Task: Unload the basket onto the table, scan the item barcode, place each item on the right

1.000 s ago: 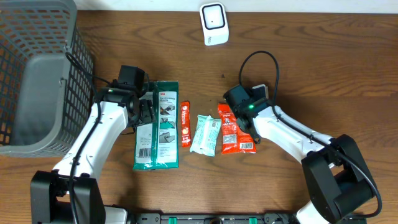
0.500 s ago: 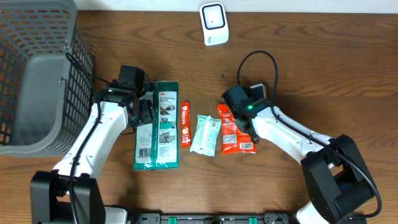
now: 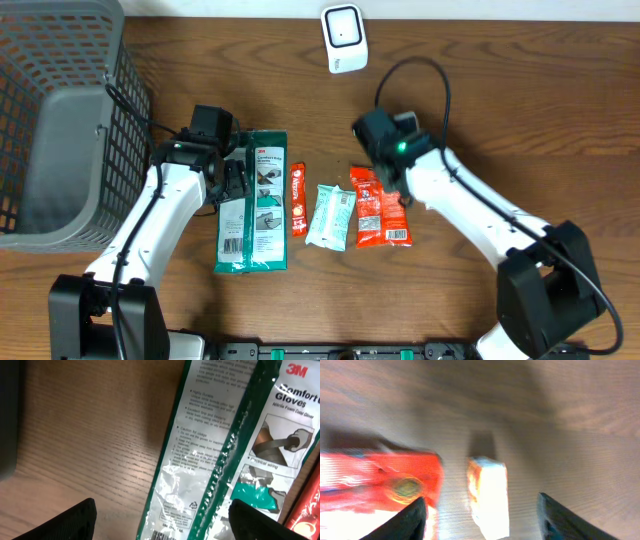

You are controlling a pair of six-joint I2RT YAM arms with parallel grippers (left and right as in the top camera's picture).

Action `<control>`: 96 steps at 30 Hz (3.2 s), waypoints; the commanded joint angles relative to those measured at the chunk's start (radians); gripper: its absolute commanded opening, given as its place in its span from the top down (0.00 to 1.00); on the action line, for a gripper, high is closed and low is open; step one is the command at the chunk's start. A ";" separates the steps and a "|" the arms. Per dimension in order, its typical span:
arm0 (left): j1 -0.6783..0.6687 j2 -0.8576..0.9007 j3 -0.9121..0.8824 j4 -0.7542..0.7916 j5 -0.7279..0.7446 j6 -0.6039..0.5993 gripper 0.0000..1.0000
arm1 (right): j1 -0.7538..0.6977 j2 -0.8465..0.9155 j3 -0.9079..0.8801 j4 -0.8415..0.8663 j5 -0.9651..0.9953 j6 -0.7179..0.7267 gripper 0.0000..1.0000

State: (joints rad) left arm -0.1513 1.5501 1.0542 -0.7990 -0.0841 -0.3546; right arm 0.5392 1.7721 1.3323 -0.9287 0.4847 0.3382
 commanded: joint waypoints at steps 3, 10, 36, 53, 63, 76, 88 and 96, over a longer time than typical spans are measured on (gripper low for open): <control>0.006 -0.007 0.016 -0.001 -0.006 0.005 0.15 | -0.098 -0.001 0.207 -0.115 -0.332 -0.067 0.25; 0.006 -0.007 0.016 -0.001 -0.006 0.005 0.15 | -0.272 0.000 0.225 -0.198 -0.476 -0.085 0.20; 0.006 -0.007 0.016 -0.001 -0.006 0.005 0.15 | -0.263 0.000 0.157 -0.253 -0.501 -0.085 0.14; 0.006 -0.007 0.016 -0.001 -0.006 0.005 0.15 | -0.263 0.001 0.070 -0.205 -0.405 -0.086 0.32; 0.006 -0.007 0.016 -0.001 -0.006 0.005 0.15 | -0.264 0.001 -0.058 -0.050 -0.407 -0.122 0.46; 0.006 -0.007 0.016 -0.001 -0.006 0.005 0.15 | -0.266 0.001 -0.169 0.117 -0.407 -0.161 0.47; 0.006 -0.007 0.016 -0.001 -0.006 0.005 0.15 | -0.265 0.001 -0.214 0.174 -0.384 -0.160 0.56; 0.006 -0.007 0.016 -0.001 -0.006 0.005 0.15 | -0.265 0.001 -0.217 0.167 -0.380 -0.160 0.68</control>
State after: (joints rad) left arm -0.1513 1.5501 1.0542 -0.7998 -0.0841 -0.3546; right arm 0.2718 1.7721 1.1225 -0.7616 0.0864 0.1764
